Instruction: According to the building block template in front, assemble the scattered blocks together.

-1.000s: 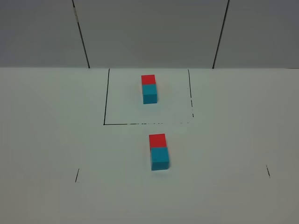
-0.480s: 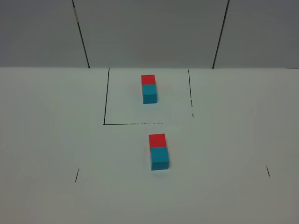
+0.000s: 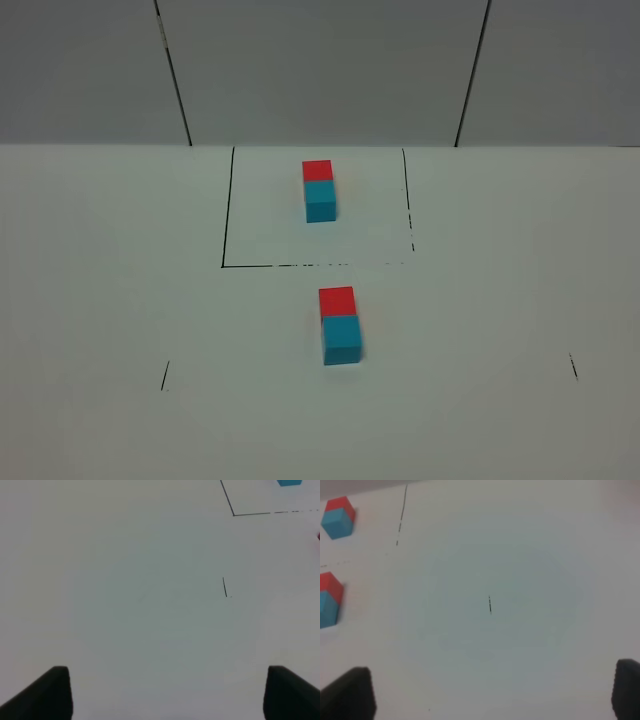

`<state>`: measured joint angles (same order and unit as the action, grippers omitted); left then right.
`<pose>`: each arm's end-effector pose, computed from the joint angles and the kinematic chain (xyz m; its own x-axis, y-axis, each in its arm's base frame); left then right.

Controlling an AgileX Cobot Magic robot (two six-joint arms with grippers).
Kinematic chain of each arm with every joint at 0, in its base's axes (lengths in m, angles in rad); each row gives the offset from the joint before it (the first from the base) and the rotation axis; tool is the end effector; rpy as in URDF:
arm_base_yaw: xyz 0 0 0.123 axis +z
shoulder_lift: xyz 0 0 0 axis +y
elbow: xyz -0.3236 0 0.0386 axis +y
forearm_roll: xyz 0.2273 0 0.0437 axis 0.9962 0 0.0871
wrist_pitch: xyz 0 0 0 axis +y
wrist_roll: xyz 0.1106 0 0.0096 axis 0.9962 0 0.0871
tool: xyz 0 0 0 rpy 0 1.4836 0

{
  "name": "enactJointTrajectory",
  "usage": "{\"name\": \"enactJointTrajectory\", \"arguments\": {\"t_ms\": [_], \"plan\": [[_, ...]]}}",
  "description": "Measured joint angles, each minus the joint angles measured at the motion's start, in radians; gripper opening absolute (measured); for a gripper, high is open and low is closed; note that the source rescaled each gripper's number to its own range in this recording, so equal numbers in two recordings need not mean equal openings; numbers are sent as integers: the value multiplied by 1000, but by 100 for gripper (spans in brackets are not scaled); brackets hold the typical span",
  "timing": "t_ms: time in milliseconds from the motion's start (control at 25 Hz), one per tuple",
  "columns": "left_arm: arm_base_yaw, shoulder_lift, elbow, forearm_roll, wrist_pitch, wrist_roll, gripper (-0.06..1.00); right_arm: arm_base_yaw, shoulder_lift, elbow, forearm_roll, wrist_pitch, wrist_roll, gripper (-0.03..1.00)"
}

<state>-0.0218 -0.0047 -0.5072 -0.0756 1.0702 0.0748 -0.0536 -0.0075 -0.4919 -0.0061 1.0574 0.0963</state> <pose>-0.0484 -0.0063 0.2593 -0.4492 0.0482 -0.8921 0.0982 0.9952 0.0043 -0.0463 0.0019 0.2560 -0.4455 0.1172 -0.8876 0.1002 0.9917 0.0806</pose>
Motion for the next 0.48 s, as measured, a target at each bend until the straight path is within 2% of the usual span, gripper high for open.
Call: {"name": "enactJointTrajectory", "arguments": {"t_ms": [480], "plan": [[0,0,0,0,0,0,63,0,0,0,0,0,2,87]]}}
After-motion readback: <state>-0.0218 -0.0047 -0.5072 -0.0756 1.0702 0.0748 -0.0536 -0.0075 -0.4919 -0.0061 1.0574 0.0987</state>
